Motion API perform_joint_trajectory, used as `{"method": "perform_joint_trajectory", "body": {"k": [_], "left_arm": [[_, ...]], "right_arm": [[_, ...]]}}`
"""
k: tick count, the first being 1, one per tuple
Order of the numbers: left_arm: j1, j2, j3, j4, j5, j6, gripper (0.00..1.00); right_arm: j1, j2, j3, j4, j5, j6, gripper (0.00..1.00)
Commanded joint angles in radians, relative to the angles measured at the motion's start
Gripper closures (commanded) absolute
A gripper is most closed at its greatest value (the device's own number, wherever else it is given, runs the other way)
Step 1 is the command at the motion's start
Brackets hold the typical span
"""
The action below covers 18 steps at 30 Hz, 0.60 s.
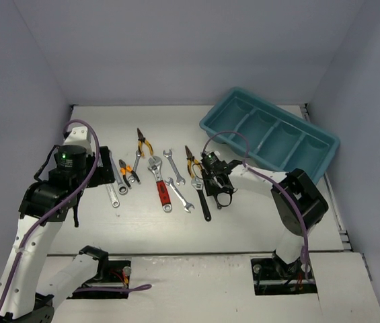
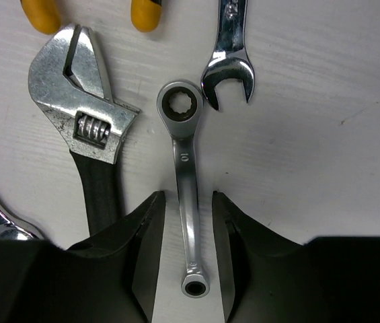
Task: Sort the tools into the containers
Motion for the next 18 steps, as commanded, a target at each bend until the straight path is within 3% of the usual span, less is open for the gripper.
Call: {"method": "perform_joint_trajectory", "body": {"k": [1,5,13,18], "left_arm": [[0.004,-0.001,0.043,0.029,0.0,0.03,0.17],[0.004,-0.008,0.039,0.029,0.0,0.031,0.17],[0.004,-0.015,0.055,0.029,0.008,0.023,0.17],[0.004,0.006,0.07,0.03,0.008,0.017,0.17]], "right_arm": [[0.008,0.014,-0.007,0.022,0.03,0.021,0.76],[0.009,0.01,-0.042,0.023,0.064,0.052,0.99],[0.005,-0.225,-0.058,-0.012,0.111,0.069,1.0],[-0.106,-0.38,0.012,-0.047,0.128,0.089,1.0]]}}
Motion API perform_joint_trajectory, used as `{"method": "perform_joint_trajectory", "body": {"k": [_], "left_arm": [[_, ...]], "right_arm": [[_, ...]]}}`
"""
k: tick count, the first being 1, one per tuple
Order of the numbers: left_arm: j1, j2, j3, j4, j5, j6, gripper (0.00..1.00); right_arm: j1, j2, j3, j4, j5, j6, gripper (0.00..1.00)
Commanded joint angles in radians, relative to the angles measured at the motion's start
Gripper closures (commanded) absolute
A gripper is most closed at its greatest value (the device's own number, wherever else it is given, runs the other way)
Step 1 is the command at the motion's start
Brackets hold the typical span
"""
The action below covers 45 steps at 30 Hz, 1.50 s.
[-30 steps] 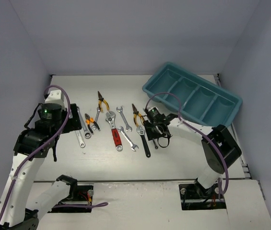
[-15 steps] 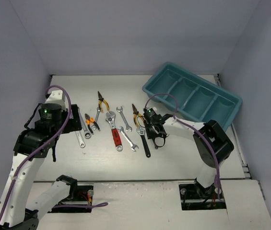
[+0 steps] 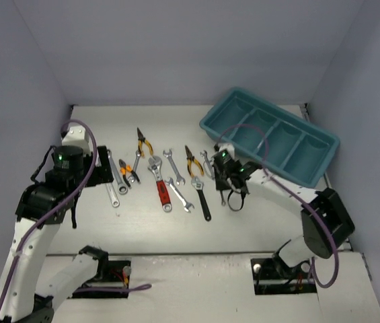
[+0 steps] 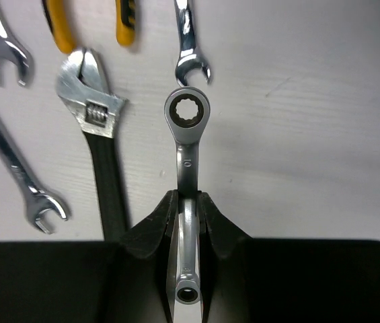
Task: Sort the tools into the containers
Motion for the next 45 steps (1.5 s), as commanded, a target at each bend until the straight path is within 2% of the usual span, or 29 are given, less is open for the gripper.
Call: {"method": "perform_joint_trajectory", "body": {"k": [1,5,10,15,17,25,27,31,34,37,41,45], "left_arm": [[0.005,0.024,0.056,0.031,0.013,0.001,0.17],[0.005,0.044,0.057,0.032,0.036,-0.003,0.17],[0.004,0.06,0.051,0.031,0.063,-0.01,0.17],[0.004,0.051,0.029,0.031,0.096,-0.015,0.17],[0.004,0.044,0.013,0.032,0.101,-0.022,0.17],[0.004,0.027,-0.047,0.036,0.086,-0.036,0.17],[0.004,0.025,-0.058,0.038,0.087,-0.062,0.17],[0.005,0.033,-0.079,0.046,0.088,-0.1,0.17],[0.005,0.051,-0.089,0.049,0.101,-0.123,0.17],[0.004,0.07,-0.087,0.049,0.101,-0.133,0.17],[0.005,0.109,-0.091,0.045,0.07,-0.153,0.17],[0.028,0.17,-0.1,0.057,0.042,-0.21,0.17]], "right_arm": [[-0.155,-0.178,0.099,-0.026,0.055,0.033,1.0],[-0.357,-0.212,0.182,-0.06,0.092,-0.022,1.0],[-0.643,-0.145,0.248,-0.061,0.095,-0.062,1.0],[-0.841,-0.022,0.333,-0.056,0.065,-0.083,1.0],[-0.886,0.024,0.372,-0.053,0.063,-0.085,1.0],[-0.961,0.202,0.452,-0.023,0.065,-0.117,0.99],[-0.97,0.232,0.45,-0.023,0.078,-0.128,0.89],[-0.971,0.246,0.429,-0.021,0.084,-0.131,0.78],[-0.97,0.24,0.423,-0.021,0.078,-0.137,0.59],[-0.96,0.215,0.427,-0.023,0.081,-0.142,0.45],[-0.917,0.122,0.417,-0.023,0.062,-0.128,0.41],[-0.794,0.009,0.395,-0.024,0.055,-0.134,0.4]]}}
